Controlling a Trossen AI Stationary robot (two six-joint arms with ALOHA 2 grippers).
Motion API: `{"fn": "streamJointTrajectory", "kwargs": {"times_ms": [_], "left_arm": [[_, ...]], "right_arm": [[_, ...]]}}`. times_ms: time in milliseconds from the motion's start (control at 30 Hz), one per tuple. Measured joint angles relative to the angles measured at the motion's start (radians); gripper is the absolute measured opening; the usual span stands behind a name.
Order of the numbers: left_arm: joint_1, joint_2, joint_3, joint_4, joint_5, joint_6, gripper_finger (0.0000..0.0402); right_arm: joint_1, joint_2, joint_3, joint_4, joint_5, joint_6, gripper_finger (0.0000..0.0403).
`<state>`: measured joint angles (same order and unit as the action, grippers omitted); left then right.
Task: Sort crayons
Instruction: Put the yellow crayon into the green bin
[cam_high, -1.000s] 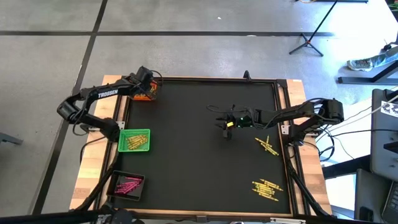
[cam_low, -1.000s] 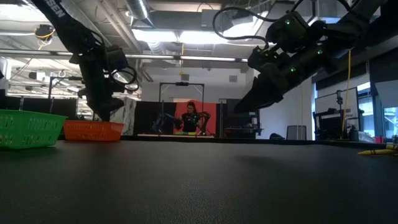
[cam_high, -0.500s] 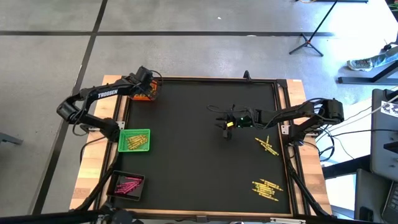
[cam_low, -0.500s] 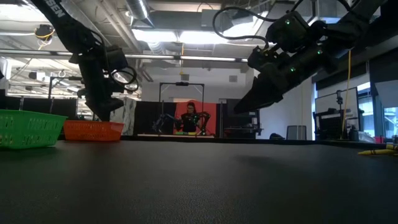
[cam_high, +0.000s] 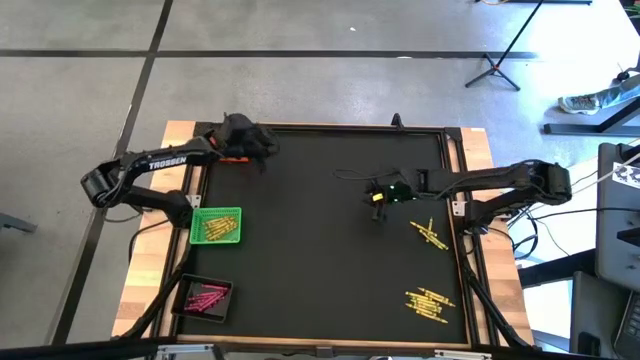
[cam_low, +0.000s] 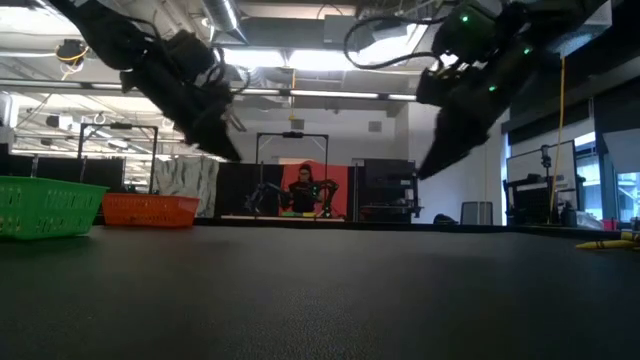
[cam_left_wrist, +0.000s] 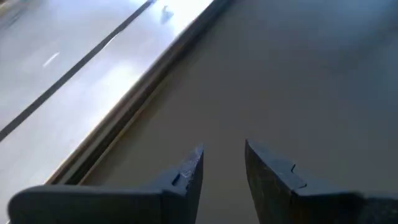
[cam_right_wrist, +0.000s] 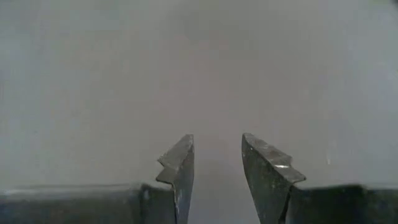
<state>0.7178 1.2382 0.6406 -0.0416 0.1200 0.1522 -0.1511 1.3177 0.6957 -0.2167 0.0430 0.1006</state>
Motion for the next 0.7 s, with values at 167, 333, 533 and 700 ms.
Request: {"fn": "streamJointTrajectory", "kwargs": {"times_ms": [167,333,533,700], "left_arm": [[-0.15,0.003,-0.081,0.295,0.087,-0.036,0.0102],[-0.284,0.053,-0.142,0.568,0.081,-0.046,0.0102],[-0.372,0.188,-0.151,0.793,0.073,-0.025,0.0102],[-0.405,0.313,-0.151,0.897,0.071,-0.019,0.0102]], "right_arm": [[0.0,-0.067,0.011,-0.264,-0.015,0.099,0.0134],[0.0,-0.114,0.012,-0.461,-0.011,0.271,0.0134],[0.0,-0.12,0.012,-0.67,-0.089,0.429,0.0134],[0.0,-0.12,0.012,-0.703,-0.152,0.454,0.0134]]}}
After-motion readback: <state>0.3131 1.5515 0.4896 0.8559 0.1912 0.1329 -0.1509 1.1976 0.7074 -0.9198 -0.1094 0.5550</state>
